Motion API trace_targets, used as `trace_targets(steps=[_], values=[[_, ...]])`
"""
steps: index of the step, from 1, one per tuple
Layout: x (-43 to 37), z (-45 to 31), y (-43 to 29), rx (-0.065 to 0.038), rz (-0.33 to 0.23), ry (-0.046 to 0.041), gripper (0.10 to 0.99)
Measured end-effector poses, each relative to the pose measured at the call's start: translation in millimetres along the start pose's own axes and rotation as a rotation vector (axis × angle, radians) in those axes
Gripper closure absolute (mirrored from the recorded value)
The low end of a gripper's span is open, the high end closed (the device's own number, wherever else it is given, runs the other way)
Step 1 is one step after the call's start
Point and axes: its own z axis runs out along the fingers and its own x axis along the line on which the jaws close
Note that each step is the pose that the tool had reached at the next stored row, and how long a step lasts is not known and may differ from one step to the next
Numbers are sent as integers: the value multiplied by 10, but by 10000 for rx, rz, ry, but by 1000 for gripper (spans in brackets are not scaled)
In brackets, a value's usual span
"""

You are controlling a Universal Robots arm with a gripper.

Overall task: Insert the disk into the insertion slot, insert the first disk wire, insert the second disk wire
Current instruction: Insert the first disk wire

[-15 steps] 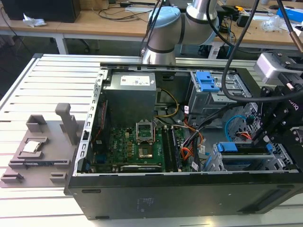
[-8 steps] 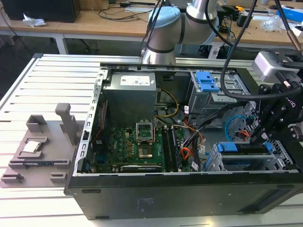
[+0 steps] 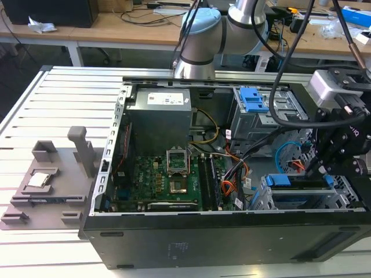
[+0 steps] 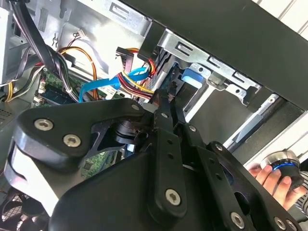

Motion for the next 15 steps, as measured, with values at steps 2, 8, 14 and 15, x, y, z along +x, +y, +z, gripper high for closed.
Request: trace_targets(steps=[2,8,14,15], values=[[0,29,-17,1,-2,2,925],[0,57,-28,-1,-2,-29,914],[0,12,-25,0,0,5,851],[1,-26,-23,1,0,1,851]])
